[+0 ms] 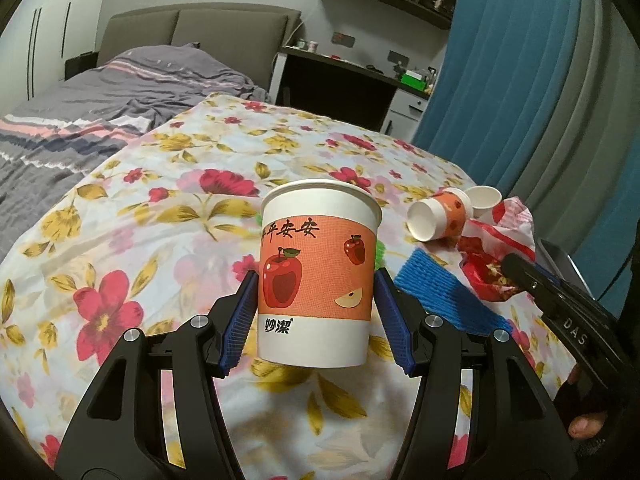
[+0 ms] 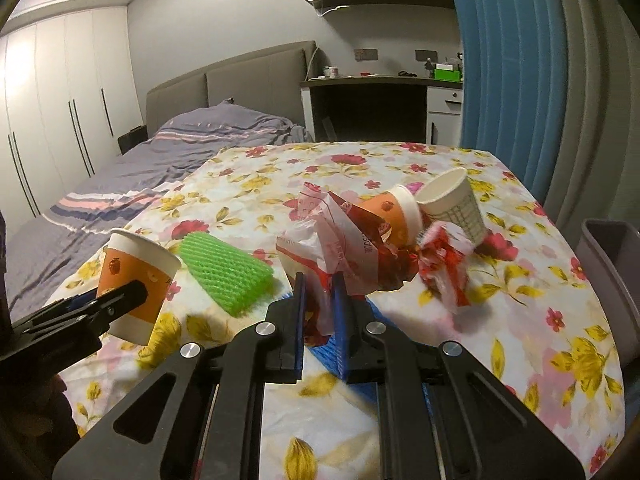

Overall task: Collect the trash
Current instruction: 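Carry the apple-print cup and red-and-white bag over the grey bin with both grippers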

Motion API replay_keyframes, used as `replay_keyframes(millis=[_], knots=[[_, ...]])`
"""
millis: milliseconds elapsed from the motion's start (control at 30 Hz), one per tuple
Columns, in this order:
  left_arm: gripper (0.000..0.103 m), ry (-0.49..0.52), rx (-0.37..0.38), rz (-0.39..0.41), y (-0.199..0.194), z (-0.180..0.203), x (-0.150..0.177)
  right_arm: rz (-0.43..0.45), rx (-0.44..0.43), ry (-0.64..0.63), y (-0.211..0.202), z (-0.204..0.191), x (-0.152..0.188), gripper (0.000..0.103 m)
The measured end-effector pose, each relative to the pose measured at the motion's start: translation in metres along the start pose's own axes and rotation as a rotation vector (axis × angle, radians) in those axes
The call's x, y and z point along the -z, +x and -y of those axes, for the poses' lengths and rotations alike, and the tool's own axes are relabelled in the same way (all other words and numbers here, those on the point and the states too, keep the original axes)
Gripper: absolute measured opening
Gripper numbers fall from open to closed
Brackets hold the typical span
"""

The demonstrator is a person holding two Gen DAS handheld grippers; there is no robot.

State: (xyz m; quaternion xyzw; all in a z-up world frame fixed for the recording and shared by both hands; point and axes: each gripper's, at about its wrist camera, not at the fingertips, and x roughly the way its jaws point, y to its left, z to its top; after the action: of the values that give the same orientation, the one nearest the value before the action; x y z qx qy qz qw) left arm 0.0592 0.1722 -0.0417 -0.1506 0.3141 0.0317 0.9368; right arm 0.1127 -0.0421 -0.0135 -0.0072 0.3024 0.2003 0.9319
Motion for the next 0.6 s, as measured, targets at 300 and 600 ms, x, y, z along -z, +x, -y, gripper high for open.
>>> replay_keyframes(millis=[300, 600], knots=[[0.057, 0.039, 0.046, -0.002, -0.002, 0.027, 0.004, 0.032, 0.009, 0.035, -0.027, 0.024, 0.007, 0.014], [0.057, 0.080, 0.110, 0.001, -0.006, 0.058, 0.006, 0.059, 0.025, 0.076, -0.052, 0.056, 0.017, 0.014]])
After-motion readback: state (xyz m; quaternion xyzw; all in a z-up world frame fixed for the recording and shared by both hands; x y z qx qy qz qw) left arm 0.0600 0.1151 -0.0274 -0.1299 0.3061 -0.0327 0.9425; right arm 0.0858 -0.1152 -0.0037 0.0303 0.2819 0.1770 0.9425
